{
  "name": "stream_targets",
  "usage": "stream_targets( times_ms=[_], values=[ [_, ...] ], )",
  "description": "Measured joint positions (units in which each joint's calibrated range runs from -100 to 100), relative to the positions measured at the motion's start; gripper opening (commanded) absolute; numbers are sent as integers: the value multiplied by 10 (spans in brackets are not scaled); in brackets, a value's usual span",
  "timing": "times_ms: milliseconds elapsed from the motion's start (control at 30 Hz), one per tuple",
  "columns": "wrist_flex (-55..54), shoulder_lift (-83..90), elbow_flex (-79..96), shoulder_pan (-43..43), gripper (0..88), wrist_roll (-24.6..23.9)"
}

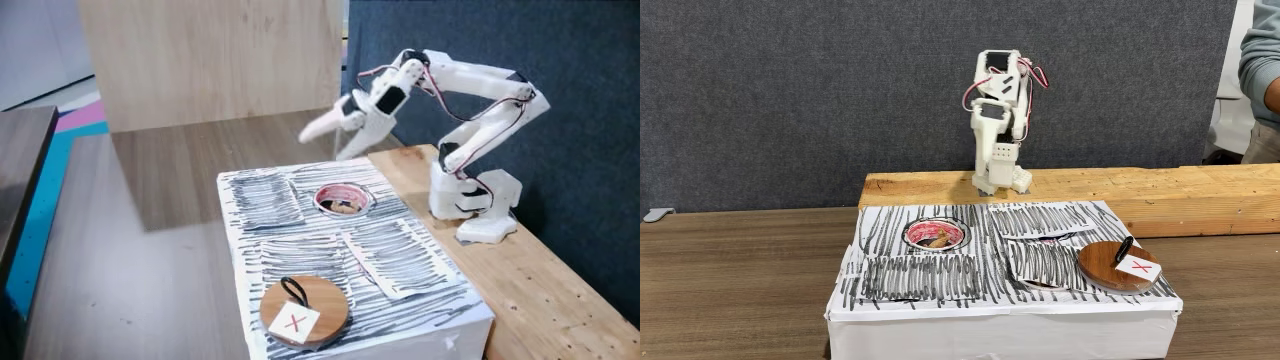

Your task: Pick the brown debris from the hole.

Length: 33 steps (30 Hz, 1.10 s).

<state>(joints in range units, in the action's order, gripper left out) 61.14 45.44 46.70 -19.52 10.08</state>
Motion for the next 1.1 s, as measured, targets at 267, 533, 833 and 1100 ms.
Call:
stream_targets(
  times_ms=[267,533,833,1100],
  values=[
    [-63,-98,0,-108,356,0],
    [-93,-245,0,-176,356,0],
    [-93,-256,34,-188,356,-11],
    [-93,-256,99,-172,356,-13]
  ],
)
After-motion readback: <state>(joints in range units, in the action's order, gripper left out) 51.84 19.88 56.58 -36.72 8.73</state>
